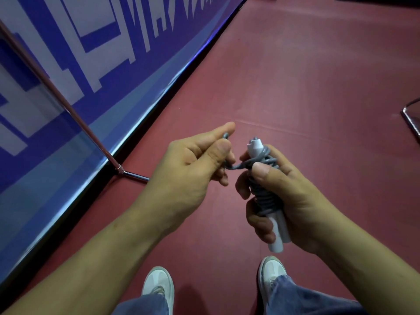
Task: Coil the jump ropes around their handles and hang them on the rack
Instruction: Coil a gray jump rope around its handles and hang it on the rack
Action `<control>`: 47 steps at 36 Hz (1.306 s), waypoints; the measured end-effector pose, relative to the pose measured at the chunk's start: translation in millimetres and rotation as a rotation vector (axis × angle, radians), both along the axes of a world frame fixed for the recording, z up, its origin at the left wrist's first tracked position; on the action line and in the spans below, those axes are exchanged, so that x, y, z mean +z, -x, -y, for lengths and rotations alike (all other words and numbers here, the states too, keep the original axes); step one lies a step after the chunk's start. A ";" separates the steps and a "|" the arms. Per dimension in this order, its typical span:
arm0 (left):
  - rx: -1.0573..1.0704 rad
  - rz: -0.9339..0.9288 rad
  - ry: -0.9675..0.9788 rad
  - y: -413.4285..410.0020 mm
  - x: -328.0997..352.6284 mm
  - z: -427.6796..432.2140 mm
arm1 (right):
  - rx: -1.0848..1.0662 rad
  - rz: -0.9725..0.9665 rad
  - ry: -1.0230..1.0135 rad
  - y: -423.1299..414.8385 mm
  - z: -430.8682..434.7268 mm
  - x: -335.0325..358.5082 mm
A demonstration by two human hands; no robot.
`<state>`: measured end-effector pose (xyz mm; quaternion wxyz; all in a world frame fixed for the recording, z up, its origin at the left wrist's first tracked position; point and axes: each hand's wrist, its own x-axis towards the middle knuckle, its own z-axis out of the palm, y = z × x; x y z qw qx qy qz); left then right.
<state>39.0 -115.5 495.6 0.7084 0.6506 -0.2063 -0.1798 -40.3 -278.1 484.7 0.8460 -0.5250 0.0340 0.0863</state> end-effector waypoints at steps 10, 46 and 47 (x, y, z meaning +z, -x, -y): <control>0.143 0.281 -0.111 4.5 5.6 -1.8 | 0.188 0.033 -0.193 1.8 6.4 -2.1; -0.162 0.489 -0.300 -10.1 12.6 -19.3 | 0.300 0.090 0.172 -0.1 21.4 1.2; -0.161 0.494 -0.300 -10.1 12.4 -18.9 | 0.302 0.090 0.160 -0.4 22.3 0.4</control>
